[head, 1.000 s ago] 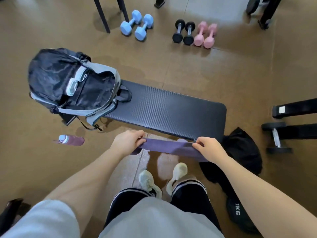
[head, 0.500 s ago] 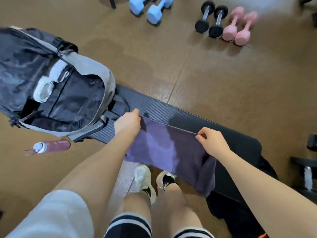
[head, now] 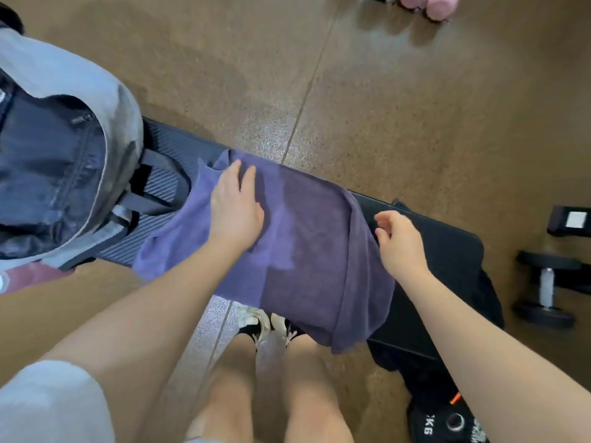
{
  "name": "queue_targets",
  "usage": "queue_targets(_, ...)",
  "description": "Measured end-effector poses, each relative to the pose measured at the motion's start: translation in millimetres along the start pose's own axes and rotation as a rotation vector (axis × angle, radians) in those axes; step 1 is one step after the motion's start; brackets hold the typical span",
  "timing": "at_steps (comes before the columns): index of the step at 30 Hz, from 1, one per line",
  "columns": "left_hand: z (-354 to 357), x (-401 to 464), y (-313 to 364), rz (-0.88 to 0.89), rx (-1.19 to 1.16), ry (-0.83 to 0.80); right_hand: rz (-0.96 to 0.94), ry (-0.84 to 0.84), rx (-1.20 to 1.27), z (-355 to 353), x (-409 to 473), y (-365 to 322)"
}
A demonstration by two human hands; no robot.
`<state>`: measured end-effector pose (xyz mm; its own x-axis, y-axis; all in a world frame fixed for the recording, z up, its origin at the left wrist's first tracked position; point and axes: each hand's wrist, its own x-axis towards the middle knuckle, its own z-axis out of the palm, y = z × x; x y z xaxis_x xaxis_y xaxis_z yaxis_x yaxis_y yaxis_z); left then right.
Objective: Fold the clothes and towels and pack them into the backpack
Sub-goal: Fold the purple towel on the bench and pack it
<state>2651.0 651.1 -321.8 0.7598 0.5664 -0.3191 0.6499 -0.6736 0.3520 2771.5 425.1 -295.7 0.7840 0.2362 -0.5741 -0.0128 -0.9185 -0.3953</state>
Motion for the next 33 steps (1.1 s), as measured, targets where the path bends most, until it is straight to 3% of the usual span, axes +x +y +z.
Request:
queue_targets(3,18.5,-51.6,29.7,0.221,-0.054,-0.142,0.124,-0.127,-0.093,-11.1,-35.0,31.9)
queue_targets(6,39.9,-88.1,56.7,0.318,-0.089,-0.321,0.201,-0.188,-0.142,-12.5,-48.6,57.2)
queue_targets(10,81.6,-110.8,75.3,0.19,-0.087,-0.458,0.174,-0.16,-0.142,6.1,-39.8,76.0)
queue_targets(15,108.7,-116.9,94.2,0.133,-0.019,-0.355,-0.084,-0.064,-0.399,27.3,-22.4,84.2)
queue_targets(17,114.6,-122.9,103.6,0.051,0.005,-0.345,-0.109,-0.114,-0.214,24.1,-22.6,94.8)
queue_targets(20,113.0,-130.8,123.7,-0.082,-0.122,-0.222,0.004,-0.179,0.204,-6.2,-22.5,107.2)
queue_targets(23,115.3,-148.9,153.2,0.07,-0.165,-0.08,0.069,-0.175,0.358,-39.4,-16.5,110.5)
queue_targets(25,120.9,-166.2,181.3,0.206,-0.203,-0.126,0.201,-0.263,0.538,-55.7,-11.2,106.8)
queue_targets(27,128.7,-174.5,207.6,0.228,-0.222,-0.233,0.342,-0.395,0.669,-69.0,-6.5,102.4)
queue_targets(29,137.5,-177.5,226.6,0.052,-0.264,-0.31,0.381,-0.5,0.716,-78.5,-1.5,99.4)
queue_targets(33,153.5,-168.8,237.8,-0.252,-0.328,-0.19,0.357,-0.551,0.745,-85.1,11.0,105.0)
